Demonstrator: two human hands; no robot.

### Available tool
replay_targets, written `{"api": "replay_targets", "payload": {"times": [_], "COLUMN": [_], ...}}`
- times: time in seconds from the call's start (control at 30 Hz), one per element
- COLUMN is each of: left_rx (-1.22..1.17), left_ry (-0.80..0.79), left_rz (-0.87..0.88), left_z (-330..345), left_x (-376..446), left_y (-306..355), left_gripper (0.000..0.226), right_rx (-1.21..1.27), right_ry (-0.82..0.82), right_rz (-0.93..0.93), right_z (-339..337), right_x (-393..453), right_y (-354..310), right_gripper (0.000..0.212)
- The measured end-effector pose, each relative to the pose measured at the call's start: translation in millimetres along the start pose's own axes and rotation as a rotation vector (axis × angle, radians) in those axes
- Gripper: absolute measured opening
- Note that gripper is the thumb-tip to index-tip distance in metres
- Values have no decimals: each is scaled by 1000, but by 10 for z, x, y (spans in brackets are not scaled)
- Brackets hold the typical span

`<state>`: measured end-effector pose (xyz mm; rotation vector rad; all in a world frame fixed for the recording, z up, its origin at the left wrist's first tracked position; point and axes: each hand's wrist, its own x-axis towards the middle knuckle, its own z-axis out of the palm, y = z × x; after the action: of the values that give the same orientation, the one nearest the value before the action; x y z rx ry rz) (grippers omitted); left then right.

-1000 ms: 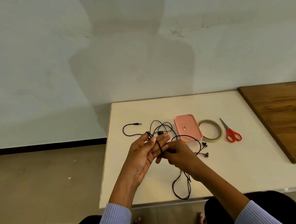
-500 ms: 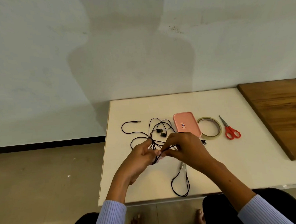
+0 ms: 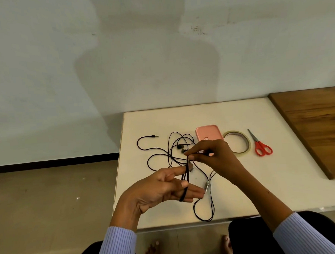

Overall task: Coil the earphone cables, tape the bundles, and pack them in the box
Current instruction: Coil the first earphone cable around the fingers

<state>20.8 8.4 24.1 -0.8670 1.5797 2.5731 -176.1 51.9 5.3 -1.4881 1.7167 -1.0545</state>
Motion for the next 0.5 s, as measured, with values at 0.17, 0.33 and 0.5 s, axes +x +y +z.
{"api": "replay_targets", "payload": {"times": [0.17,0.33,0.5], "left_rx": [-64,-263,-440], "left_ry": [-118,-36,248], "left_rz": [84,248,299], "left_z": [-17,-23,3], "left_x": [-17,-13,106], "left_y": [22,80,80], "left_gripper": [45,46,31], "right_rx": [211,422,298], "right_ry": [4,-83,-158], "right_rz": [111,276,360], "right_z": [44,171,323], "right_x": [-44,-106,-108], "right_y": [-107,-142,-133], "right_gripper": [13,20,30]}}
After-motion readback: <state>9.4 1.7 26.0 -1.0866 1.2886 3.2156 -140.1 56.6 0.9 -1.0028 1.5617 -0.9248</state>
